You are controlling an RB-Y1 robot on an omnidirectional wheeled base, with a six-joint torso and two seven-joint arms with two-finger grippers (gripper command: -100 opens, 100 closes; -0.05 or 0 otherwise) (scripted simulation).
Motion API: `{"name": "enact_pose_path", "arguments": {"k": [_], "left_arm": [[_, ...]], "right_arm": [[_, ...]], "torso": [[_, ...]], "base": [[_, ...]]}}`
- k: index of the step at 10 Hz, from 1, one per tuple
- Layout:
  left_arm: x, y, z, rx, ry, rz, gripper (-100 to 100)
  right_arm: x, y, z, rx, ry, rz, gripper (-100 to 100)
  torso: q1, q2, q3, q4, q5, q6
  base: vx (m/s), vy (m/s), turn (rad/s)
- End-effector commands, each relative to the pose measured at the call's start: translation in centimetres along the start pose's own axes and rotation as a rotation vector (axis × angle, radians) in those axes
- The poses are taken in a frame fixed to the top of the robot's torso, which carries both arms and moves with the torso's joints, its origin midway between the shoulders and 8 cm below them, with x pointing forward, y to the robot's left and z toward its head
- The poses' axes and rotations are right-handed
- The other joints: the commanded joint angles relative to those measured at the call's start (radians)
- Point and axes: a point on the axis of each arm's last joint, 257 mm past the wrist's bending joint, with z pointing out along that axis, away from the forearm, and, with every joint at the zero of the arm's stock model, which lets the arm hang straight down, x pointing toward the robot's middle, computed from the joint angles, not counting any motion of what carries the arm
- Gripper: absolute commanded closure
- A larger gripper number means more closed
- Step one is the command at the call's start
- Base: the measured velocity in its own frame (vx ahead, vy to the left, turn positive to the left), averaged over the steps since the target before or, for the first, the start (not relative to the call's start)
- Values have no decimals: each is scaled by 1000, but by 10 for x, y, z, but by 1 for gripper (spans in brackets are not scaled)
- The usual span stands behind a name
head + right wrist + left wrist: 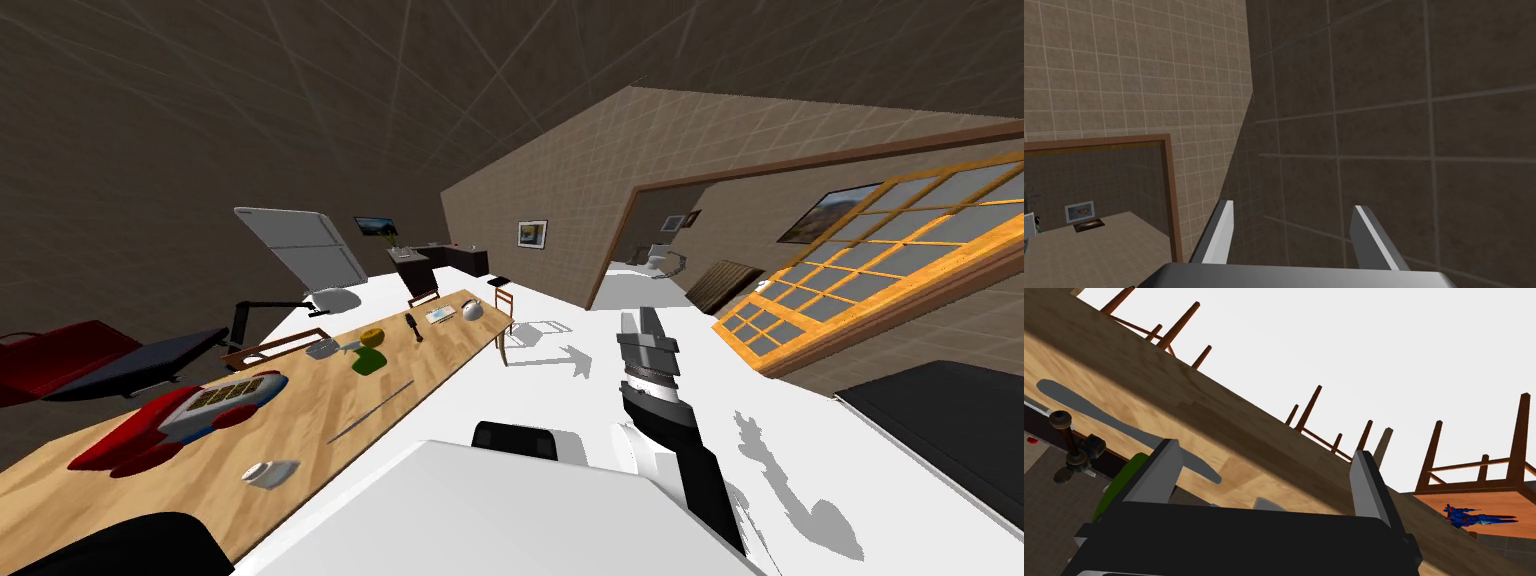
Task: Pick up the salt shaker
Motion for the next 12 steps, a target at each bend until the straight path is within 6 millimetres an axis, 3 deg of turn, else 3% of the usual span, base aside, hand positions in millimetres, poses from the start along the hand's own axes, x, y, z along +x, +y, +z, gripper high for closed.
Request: {"name": "enact_pose_path", "arguments": {"k": [1, 4, 9, 10, 11, 12], "left_arm": [[-22, 31, -6, -70, -23, 42, -100], [-61, 77, -19, -182, -64, 110, -100], [-125, 133, -46, -338, -125, 210, -100], [-132, 138, -50, -354, -132, 222, -100], [-125, 133, -45, -340, -127, 208, -100], [-126, 134, -45, -342, -127, 213, 0]], "right_arm": [[0, 0, 0, 0, 0, 0, 0], [0, 0, 0, 0, 0, 0, 0], [0, 0, 0, 0, 0, 0, 0], [0, 0, 0, 0, 0, 0, 0], [0, 0, 0, 0, 0, 0, 0], [0, 0, 0, 0, 0, 0, 0]], "torso": [[0, 0, 0, 0, 0, 0], [3, -1, -1, 0, 1, 0], [1, -2, -1, 0, 1, -1], [2, -2, -1, 0, 0, 0], [2, -2, -1, 0, 1, -1], [-1, -1, -1, 0, 1, -2]], "base": [[32, 66, -297], [29, 80, -270], [21, 68, -243], [19, 86, -231], [7, 42, -35], [1, 9, 4]]}}
